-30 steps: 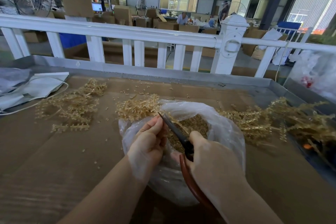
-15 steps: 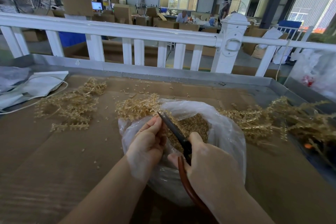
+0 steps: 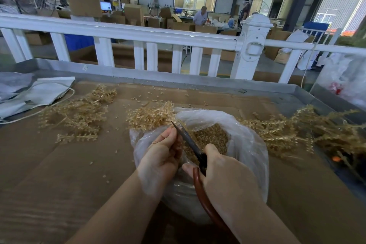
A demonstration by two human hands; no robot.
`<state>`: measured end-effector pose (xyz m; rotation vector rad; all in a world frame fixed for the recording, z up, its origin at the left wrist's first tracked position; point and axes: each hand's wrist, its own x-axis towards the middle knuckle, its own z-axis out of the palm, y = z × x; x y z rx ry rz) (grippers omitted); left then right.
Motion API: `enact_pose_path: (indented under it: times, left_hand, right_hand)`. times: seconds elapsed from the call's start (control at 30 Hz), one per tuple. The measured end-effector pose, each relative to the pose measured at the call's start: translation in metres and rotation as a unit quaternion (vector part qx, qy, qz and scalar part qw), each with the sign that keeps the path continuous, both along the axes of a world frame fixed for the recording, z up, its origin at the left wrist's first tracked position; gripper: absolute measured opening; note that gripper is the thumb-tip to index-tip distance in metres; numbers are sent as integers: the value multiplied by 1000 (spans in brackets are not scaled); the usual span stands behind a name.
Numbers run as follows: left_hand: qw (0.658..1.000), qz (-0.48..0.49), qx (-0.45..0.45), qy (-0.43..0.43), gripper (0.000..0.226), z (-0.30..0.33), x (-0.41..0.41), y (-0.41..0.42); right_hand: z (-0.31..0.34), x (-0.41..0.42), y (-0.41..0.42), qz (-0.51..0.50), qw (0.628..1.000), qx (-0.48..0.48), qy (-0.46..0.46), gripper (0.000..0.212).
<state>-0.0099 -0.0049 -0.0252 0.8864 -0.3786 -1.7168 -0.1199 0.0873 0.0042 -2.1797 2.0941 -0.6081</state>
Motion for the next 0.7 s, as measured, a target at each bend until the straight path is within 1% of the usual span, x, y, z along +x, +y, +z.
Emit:
enact_pose_path:
  times: [0.17,0.37,0.7]
  left_hand:
    - [999,-4,15,43,15,1,0,-1]
    - [998,-12,18,58,14,-1,3,-2]
    - [999,-26,-31,-11,10,-4,2,-3]
  right_hand:
    - [-3,-1,-5,3,1000,-6,-12,37]
    - [-5,-2,-10,13,1000,-11,-19,37]
    - [-7,-9,-15,14,999,-16,-27,36]
